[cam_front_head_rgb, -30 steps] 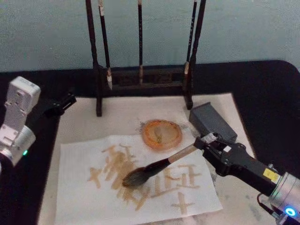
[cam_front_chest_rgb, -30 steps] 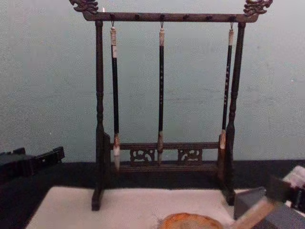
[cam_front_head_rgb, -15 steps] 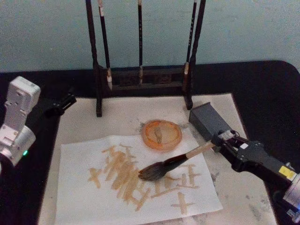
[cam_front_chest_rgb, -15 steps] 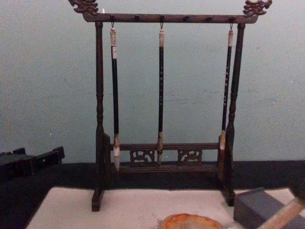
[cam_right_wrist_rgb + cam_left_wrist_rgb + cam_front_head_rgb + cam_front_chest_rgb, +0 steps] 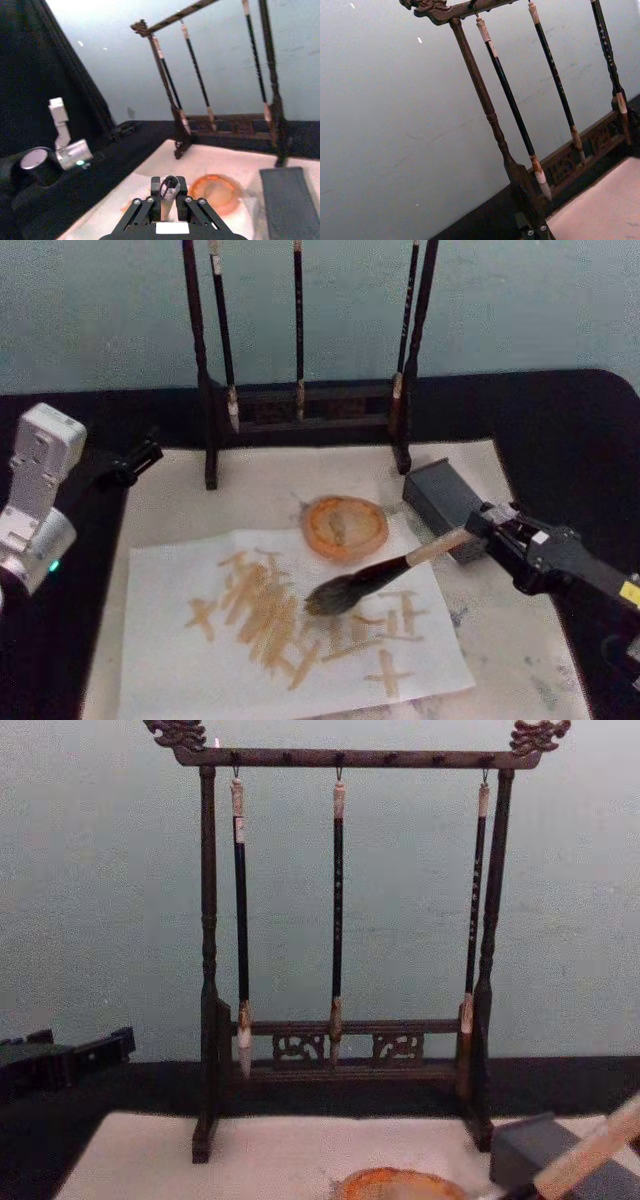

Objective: Pick up the brush from the inkstone, write on the paper, then place the brush back to its original position.

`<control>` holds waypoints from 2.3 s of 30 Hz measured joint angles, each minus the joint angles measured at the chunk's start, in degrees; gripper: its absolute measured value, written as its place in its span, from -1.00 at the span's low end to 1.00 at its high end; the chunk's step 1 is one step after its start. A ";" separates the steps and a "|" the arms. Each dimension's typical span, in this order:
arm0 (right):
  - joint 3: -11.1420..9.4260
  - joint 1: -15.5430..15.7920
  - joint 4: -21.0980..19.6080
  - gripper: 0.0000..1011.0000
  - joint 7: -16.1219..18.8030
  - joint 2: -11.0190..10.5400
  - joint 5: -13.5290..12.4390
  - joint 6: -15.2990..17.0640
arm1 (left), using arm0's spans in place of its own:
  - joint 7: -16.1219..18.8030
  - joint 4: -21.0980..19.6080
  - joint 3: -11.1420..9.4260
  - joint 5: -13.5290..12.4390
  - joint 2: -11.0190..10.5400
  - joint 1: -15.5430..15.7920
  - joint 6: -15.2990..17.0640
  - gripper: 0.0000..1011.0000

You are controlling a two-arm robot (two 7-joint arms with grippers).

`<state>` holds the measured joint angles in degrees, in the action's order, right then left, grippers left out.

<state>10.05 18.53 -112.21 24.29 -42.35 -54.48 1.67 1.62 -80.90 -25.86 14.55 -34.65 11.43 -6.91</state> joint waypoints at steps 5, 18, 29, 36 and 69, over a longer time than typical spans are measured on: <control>0.22 -1.91 -0.71 -0.66 0.70 -1.14 -1.39 1.60 | 0.00 0.00 0.00 0.00 0.00 0.00 0.00 0.98; 3.57 -13.30 3.34 -0.66 1.76 -2.46 -4.54 7.15 | 0.00 0.00 0.00 0.00 0.00 0.00 0.00 0.98; 6.72 -23.64 14.39 -0.66 4.38 0.34 -7.72 8.98 | 0.00 0.00 0.00 0.00 0.00 0.00 0.00 0.98; 8.17 -27.20 19.99 -0.66 5.28 2.30 -9.10 8.74 | 0.00 -0.01 0.00 0.00 0.00 0.00 0.00 0.98; 11.84 -27.67 26.78 -0.66 2.65 2.91 -12.95 6.84 | 0.00 0.00 0.00 0.00 0.00 0.00 0.00 0.98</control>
<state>21.89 -9.14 -85.43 26.93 -39.44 -67.43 8.52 1.62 -80.90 -25.86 14.55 -34.65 11.43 -6.91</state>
